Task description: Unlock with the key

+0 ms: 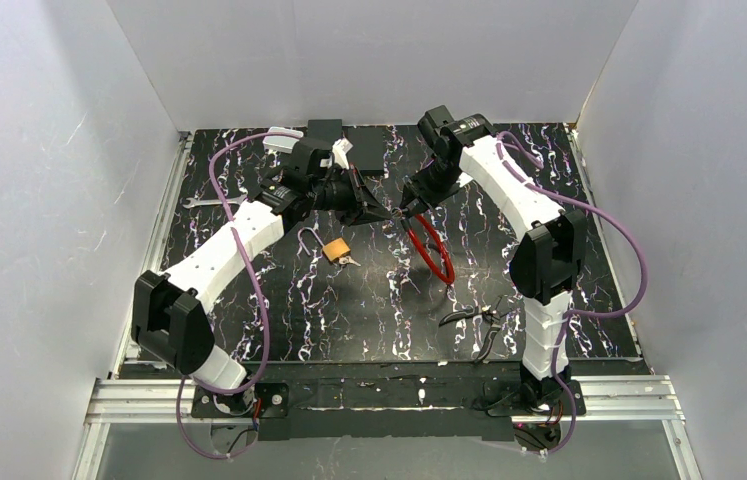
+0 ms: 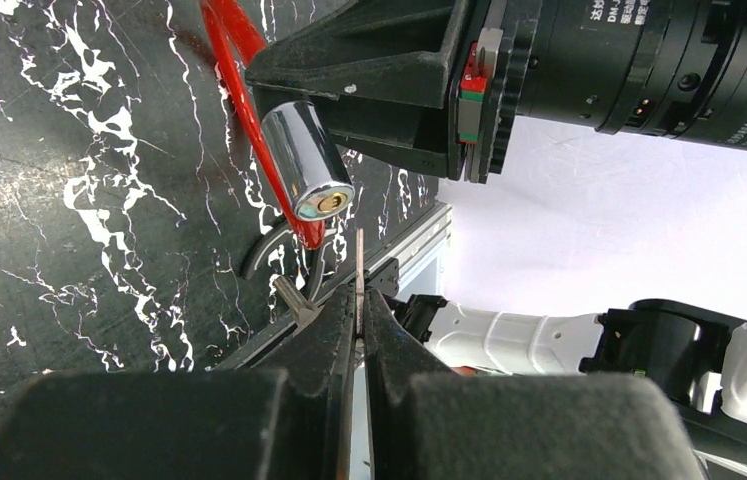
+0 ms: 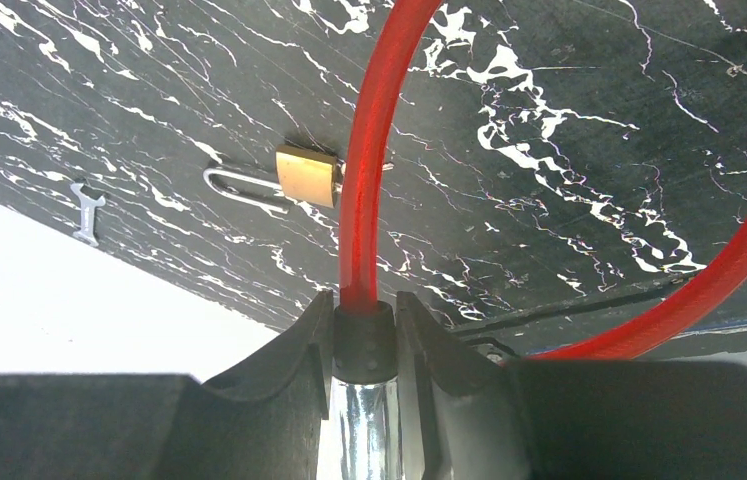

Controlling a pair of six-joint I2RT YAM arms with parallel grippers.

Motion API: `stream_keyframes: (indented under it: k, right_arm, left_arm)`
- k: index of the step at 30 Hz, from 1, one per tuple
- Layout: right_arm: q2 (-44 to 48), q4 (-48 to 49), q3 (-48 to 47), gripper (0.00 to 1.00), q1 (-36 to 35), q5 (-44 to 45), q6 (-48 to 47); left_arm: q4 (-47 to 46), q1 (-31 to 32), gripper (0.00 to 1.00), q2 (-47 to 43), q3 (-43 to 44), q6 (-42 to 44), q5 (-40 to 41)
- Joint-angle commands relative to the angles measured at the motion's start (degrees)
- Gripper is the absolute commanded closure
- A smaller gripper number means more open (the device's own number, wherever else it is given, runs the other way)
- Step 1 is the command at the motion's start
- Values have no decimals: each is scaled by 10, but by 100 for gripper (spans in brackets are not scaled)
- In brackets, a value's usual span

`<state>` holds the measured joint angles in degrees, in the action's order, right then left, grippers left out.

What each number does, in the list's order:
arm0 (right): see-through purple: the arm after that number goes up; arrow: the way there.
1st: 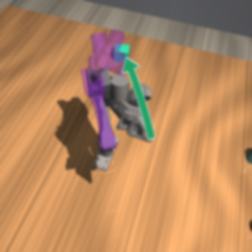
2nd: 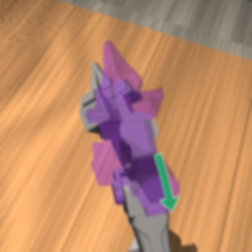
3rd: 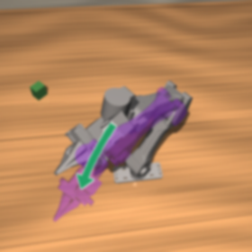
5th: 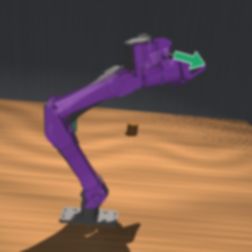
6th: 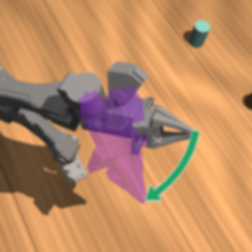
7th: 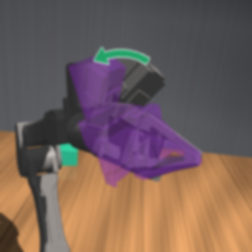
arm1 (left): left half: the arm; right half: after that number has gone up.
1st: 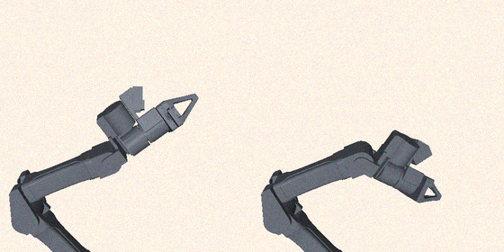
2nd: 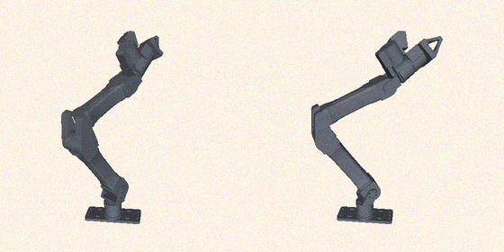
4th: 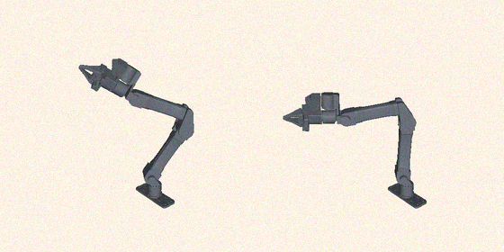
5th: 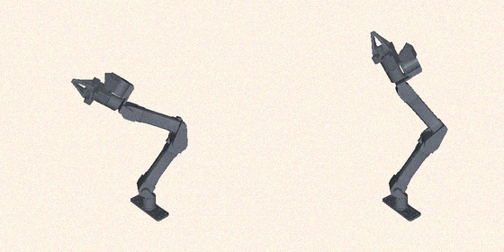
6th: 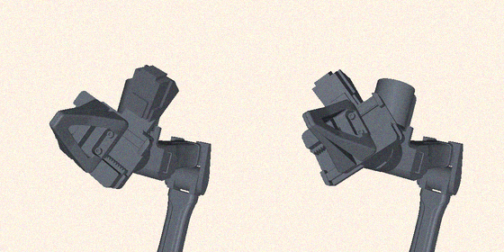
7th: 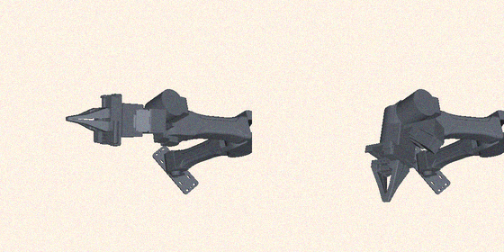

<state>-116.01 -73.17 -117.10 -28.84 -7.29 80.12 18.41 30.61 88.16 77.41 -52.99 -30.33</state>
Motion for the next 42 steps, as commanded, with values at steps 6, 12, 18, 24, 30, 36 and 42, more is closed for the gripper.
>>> stream_keyframes:
  k: [6, 12, 18, 24, 30, 36, 42]
  right_arm:
    - [-2, -3, 10, 99, -1, -4, -3]
    - [-1, 0, 10, 99, -1, -4, -2]
    - [-1, 1, 8, 99, -1, -6, 0]
    - [-3, 0, 5, 99, -1, -6, 0]
    - [-3, 3, 9, 99, -1, -12, -2]
    - [1, 8, 21, 99, -1, -17, -3]
    - [2, 15, 22, 99, -1, -18, 0]
  left_arm:
    - [3, 2, 100, -5, 17, -3, 13]
    - [10, 2, 100, 10, 24, -7, 11]
    - [9, 2, 100, 9, 16, -10, 16]
    - [13, 2, 100, 8, 13, -10, 26]
    - [23, 2, 100, 14, 16, -8, 31]
    - [14, 2, 100, 23, 19, -7, 21]
    - [13, 4, 100, 32, 25, -8, 12]
